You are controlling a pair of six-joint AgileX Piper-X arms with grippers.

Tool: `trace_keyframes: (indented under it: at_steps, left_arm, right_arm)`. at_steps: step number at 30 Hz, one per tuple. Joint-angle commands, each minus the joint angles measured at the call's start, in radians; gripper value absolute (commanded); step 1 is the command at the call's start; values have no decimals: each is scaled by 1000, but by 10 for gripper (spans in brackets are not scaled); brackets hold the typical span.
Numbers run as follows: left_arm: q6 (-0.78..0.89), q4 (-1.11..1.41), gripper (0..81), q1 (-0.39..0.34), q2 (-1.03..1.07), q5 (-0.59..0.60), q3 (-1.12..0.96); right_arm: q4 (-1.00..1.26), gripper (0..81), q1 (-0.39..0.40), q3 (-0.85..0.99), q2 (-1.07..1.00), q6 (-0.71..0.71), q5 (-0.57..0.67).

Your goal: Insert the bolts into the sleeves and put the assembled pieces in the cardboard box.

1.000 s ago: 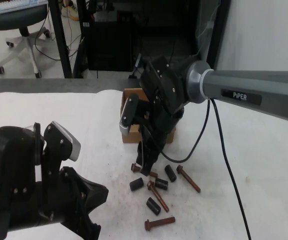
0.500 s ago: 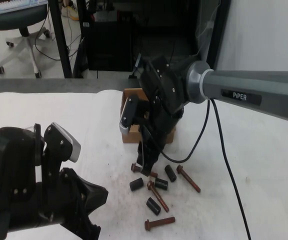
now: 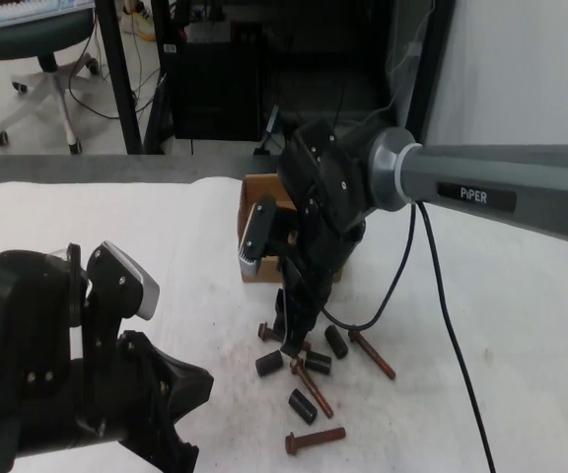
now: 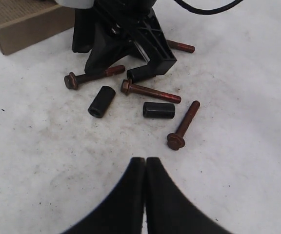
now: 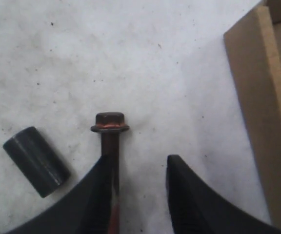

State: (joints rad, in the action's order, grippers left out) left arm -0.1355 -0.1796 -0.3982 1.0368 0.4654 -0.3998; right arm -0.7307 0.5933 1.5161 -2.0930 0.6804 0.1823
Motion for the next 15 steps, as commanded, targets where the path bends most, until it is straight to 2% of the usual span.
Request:
trace_keyframes:
  at_steps: [1,15]
  left_arm:
    - [-3,2,3,-4,-13,3,0]
    - [-3,1,3,-4,-13,1,0]
  right_arm:
    - [21,342,4,-15,-2,12,4]
    - [72,342,9,-19,-2,12,4]
